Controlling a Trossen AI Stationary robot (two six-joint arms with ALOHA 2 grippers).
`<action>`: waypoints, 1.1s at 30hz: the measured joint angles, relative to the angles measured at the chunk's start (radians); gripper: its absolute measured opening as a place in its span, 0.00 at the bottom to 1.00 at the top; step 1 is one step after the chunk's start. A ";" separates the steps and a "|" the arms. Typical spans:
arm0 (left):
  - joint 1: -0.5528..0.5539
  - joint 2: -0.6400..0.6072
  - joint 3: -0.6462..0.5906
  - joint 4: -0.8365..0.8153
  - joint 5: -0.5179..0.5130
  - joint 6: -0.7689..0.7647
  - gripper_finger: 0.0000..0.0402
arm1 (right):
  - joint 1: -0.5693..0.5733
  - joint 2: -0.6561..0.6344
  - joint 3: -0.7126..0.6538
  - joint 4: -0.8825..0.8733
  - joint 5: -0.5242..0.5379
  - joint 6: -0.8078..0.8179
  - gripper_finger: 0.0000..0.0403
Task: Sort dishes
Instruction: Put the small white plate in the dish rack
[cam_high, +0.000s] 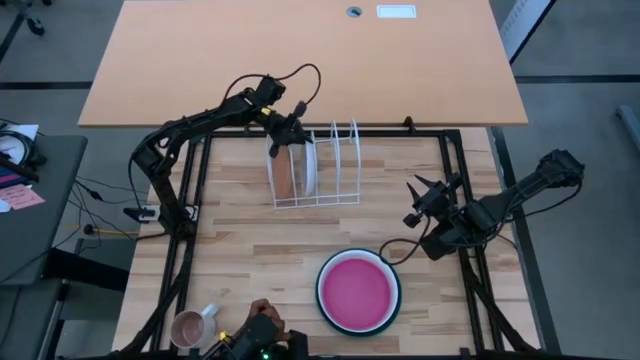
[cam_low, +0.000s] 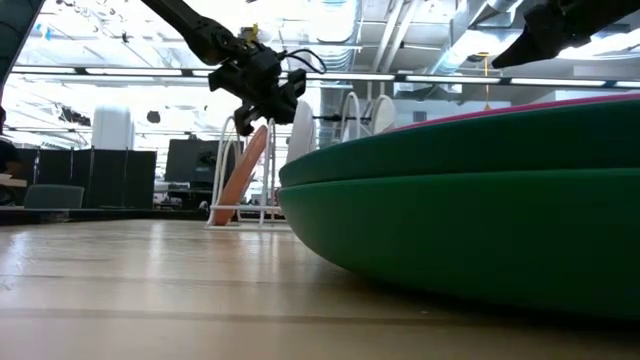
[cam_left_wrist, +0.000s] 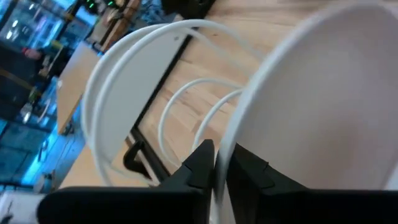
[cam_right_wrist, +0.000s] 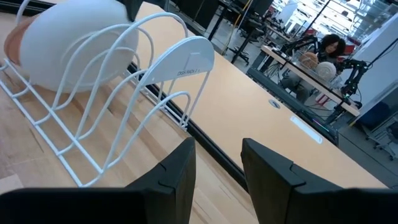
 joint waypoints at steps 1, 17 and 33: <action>0.000 0.000 0.000 0.016 -0.003 -0.034 0.09 | 0.000 0.000 0.000 -0.001 -0.001 0.000 0.34; 0.000 0.000 0.000 0.196 -0.082 -0.322 0.49 | 0.000 0.000 0.000 -0.006 -0.027 -0.014 0.34; -0.010 -0.023 0.000 0.172 -0.129 -0.434 0.61 | 0.000 0.000 0.000 -0.006 -0.029 -0.017 0.34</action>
